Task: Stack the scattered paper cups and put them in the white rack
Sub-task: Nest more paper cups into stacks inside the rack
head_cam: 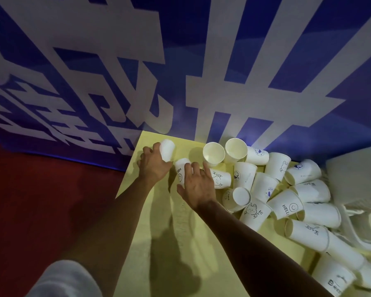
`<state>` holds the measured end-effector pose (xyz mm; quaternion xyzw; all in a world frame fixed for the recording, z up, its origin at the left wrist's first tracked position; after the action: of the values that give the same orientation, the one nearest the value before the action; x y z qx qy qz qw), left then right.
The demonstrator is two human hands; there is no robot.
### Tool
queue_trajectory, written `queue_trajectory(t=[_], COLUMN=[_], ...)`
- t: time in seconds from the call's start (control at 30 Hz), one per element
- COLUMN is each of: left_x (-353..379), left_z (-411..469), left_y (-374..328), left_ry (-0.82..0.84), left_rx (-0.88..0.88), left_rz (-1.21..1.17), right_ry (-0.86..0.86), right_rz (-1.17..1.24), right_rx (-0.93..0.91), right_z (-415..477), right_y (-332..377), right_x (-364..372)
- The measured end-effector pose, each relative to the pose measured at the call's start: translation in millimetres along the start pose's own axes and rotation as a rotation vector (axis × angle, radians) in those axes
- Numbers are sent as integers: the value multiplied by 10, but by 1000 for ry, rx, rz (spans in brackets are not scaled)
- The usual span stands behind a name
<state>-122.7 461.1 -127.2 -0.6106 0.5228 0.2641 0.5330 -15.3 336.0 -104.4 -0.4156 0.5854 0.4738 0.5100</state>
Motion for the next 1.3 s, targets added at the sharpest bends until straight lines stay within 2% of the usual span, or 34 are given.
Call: queue_trajectory(t=[0.23,0.4,0.6,0.73,0.93,1.3], left_x=[-63,-177,-309,-321,-75,634], left_z=[-318,-629,-1023,-1299,-1702,-2388], left_y=[257,186,-419,-934,-1791,-3085], left_ry=[44,20,-26,-50,73,298], left_rx=[-186,-271,-146,-73,59,291], left_rz=[-229,-426,-529,-548,-527,-388], right_ry=[-72,-90,-150,-198,-210,-389], right_rz=[188,363,633,651,636,621], right_rx=[-28,49,305,420,518,588], right_z=[-160,-343,-828,-1229,-1788,-2732], right_y=[26,-261,-1138,-1745,-2459,-3604], right_x=[-318,-672,-1037,-1239,-1453,-1793])
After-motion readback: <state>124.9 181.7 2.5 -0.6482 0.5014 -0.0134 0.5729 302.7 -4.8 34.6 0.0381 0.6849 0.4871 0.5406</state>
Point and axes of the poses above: each hand's wrist, its own z-axis towards the middle knuckle, its own x-axis out of the palm, y = z × x, the point moved 9 cm from there along z, towards the middle knuckle, and after that the axes turned 1 degree about y, right-handed, at the moved point
